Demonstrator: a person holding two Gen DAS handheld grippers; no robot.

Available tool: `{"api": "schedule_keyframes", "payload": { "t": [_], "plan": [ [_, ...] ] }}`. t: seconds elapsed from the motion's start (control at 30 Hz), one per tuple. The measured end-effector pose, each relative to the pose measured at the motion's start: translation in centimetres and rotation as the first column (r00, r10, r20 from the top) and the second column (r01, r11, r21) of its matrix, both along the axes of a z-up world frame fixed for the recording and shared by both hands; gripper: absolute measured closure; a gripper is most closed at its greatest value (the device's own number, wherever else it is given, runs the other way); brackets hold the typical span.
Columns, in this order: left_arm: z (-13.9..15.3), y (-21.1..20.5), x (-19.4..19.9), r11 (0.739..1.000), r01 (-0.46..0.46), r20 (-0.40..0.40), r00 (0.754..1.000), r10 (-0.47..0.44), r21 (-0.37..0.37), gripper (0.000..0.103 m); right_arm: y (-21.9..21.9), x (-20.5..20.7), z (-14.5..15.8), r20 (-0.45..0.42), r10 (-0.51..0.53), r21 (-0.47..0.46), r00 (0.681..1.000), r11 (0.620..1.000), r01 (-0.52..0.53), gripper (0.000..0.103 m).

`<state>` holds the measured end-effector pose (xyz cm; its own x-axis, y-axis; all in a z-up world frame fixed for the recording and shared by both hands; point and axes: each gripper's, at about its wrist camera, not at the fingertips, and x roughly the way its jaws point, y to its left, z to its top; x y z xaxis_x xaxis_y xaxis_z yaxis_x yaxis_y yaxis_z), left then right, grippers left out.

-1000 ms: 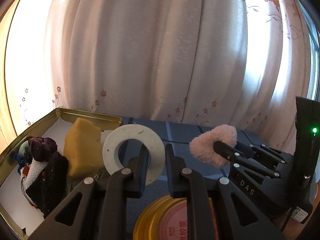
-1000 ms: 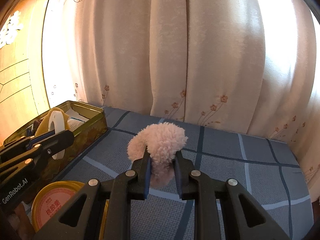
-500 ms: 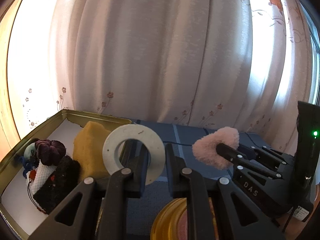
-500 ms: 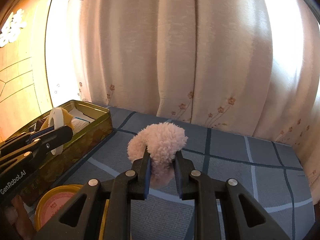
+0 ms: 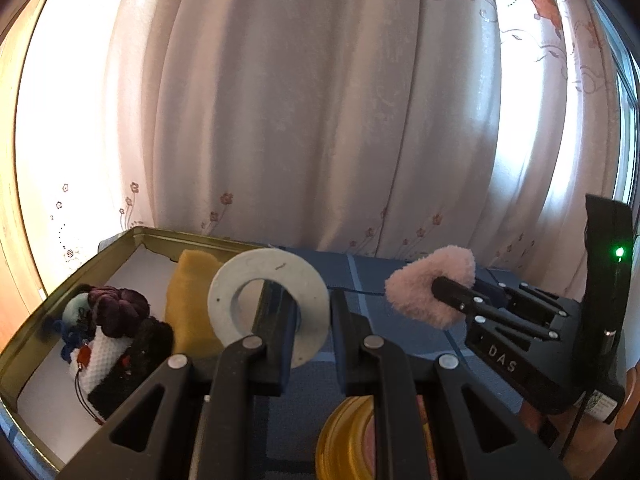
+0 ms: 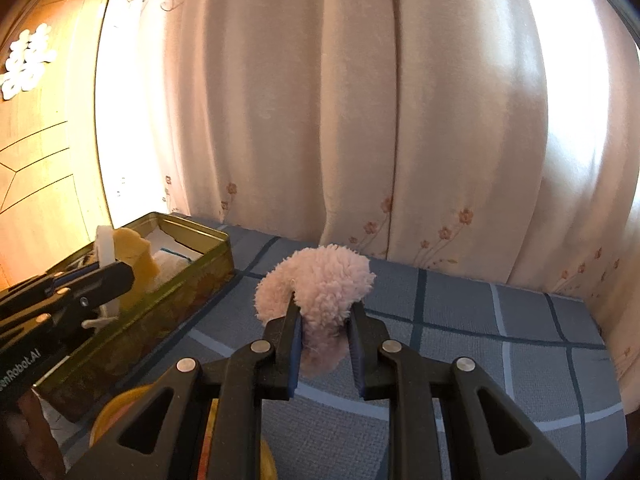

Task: Organize soft objects
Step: 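Lift the white ring with the left gripper while the right gripper lifts the pink heart, then carry the ring and the pink heart over the gold tin and lower them in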

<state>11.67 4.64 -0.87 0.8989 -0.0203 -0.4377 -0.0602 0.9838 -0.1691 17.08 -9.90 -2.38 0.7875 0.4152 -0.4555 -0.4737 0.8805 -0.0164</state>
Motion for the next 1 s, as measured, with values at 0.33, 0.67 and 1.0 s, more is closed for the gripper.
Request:
{"api": "schedule_keyframes", "payload": {
  "t": [0.33,0.67,1.0],
  "plan": [
    [1.0,0.3,-0.8,1.000,-0.007,0.001,1.000,0.007,0.018,0.088,1.0,-1.2,1.9,0.018,0.047,0.009,0.999,0.999,-0.047,0.080],
    [2.2,1.7,-1.8,0.999,-0.024,0.021,1.000,0.024,0.025,0.088,2.5,-1.1,3.0,0.017,0.081,0.021,0.997,0.996,-0.082,0.080],
    [3.5,4.4,-2.9,0.997,-0.066,0.043,0.997,0.064,0.047,0.088,5.8,-2.0,4.7,0.015,0.149,0.029,0.989,0.988,-0.150,0.080]
  ]
}}
